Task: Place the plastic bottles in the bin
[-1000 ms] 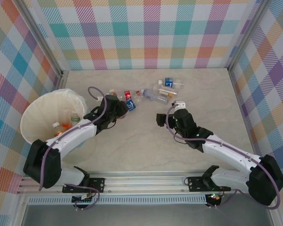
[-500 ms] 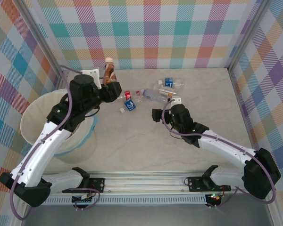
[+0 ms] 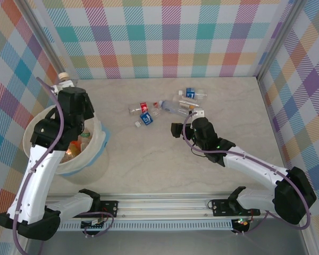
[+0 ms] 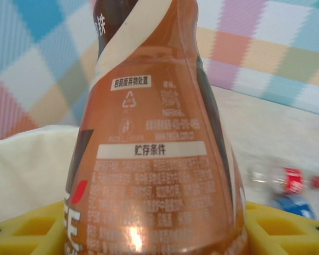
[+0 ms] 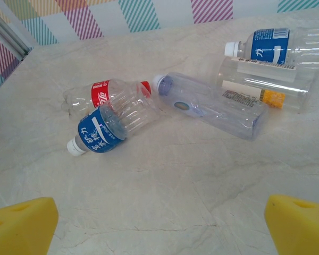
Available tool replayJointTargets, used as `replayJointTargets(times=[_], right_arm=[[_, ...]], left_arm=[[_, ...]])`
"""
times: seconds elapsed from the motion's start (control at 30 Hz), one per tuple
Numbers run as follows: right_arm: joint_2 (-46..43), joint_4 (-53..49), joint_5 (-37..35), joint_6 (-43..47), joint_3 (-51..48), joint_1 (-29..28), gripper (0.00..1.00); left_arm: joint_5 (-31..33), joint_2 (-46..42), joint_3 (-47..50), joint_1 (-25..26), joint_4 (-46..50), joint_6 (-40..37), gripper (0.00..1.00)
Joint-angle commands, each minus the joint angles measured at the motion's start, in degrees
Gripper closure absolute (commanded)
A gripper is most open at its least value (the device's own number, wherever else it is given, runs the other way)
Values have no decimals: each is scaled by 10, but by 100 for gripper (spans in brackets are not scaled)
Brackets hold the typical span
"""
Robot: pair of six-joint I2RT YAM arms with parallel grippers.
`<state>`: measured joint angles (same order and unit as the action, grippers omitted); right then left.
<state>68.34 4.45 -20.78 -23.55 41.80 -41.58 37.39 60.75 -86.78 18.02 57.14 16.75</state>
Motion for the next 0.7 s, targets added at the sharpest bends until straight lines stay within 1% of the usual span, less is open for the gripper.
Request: replayJointTargets(times=[0.0, 0.03, 0.13, 0.17, 0.2, 0.3, 0.33, 0.4, 0.47, 0.5, 0.53, 0.57, 0.6, 0.67], right_arm=[[0, 16, 1, -4, 8, 3, 0], [2, 17, 2, -4, 9, 3, 0], [10, 16, 6, -4, 13, 3, 0], [12, 15, 8, -4, 16, 3, 0], [14, 15, 9, -3, 18, 3, 0], [20, 15, 12, -5, 22, 3, 0], [21, 15, 12, -7, 22, 3, 0], [22, 17, 12, -13, 21, 3, 0], [22, 22, 13, -17, 18, 3, 0], [23, 24, 13, -19, 17, 3, 0], [24, 25, 14, -21, 16, 3, 0], [24, 26, 15, -21, 16, 3, 0], [24, 26, 16, -24, 17, 3, 0], [22, 25, 17, -28, 16, 3, 0]], left_arm=[[80, -36, 35, -31, 39, 22, 36], [89, -42, 45, -40, 46, 38, 31], [91, -48, 52, -54, 64, 56, 7], [85, -46, 49, -55, 69, 56, 2], [77, -43, 45, -55, 72, 57, 0], [27, -39, 26, -55, 69, 55, 0], [-4, -41, 21, -55, 60, 51, 0], [-82, -48, 16, -55, 30, 46, 0], [-186, -49, 19, -51, -6, 44, 0], [-232, -44, 19, -43, -22, 48, 0], [-259, -36, 19, -30, -35, 52, 0], [-272, -25, 19, -6, -47, 53, 0], [-268, -12, 17, 22, -55, 52, 0], [-224, 28, 6, 102, -67, 27, 0]])
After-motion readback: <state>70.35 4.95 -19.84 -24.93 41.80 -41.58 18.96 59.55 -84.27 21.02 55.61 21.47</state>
